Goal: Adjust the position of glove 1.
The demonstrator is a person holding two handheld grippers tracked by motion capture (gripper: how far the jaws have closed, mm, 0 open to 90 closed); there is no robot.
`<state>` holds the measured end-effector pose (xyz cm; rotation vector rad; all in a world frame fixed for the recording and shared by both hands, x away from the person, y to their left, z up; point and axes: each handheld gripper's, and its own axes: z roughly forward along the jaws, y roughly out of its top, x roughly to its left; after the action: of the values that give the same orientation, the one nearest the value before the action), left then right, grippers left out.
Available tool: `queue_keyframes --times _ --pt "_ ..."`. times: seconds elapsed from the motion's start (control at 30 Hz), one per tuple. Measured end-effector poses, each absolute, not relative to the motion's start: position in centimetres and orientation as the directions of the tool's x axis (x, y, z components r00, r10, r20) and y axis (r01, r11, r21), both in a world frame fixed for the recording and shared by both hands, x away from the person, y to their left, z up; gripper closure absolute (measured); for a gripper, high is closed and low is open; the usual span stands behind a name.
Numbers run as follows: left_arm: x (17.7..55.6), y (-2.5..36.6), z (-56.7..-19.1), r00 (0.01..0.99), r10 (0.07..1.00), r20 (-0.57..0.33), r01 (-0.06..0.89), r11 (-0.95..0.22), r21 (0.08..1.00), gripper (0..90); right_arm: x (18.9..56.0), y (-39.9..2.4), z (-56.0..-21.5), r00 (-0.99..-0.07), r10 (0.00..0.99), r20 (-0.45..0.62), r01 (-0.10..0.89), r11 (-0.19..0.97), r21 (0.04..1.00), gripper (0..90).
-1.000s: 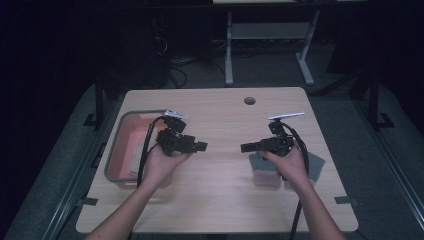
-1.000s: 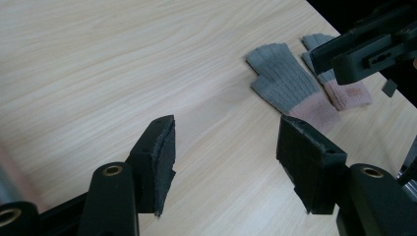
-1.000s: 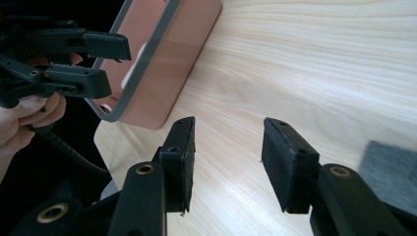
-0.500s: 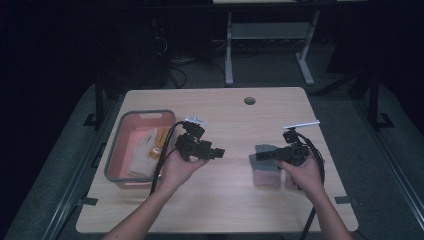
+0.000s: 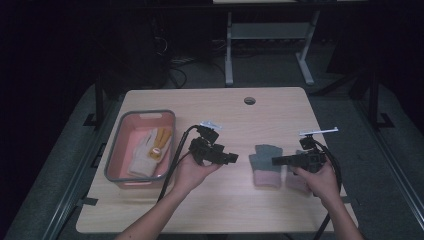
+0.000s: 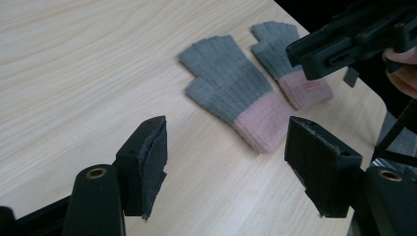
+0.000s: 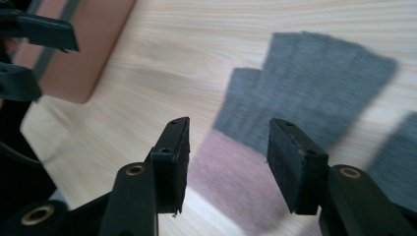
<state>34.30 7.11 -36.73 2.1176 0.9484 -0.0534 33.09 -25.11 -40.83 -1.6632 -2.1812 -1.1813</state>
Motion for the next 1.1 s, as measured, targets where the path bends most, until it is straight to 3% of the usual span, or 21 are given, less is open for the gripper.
queue_keyframes --times 0.5,0.8,1.1 --pt "33.7 4.9 -37.6 0.738 0.576 -0.350 0.634 -0.417 0.651 30.7 32.3 -27.6 -41.1 -0.348 0.841 0.414 0.862 0.113 0.495 47.8" --pt "33.3 4.2 -38.1 0.746 0.562 -0.357 0.629 -0.419 0.655 30.2 31.8 -28.7 -42.9 -0.302 0.923 0.238 0.875 0.170 0.454 48.1" --pt "33.2 3.5 -38.7 0.748 0.553 -0.367 0.631 -0.423 0.650 30.2 31.7 -29.5 -43.3 -0.282 0.936 0.209 0.877 0.163 0.452 48.2"
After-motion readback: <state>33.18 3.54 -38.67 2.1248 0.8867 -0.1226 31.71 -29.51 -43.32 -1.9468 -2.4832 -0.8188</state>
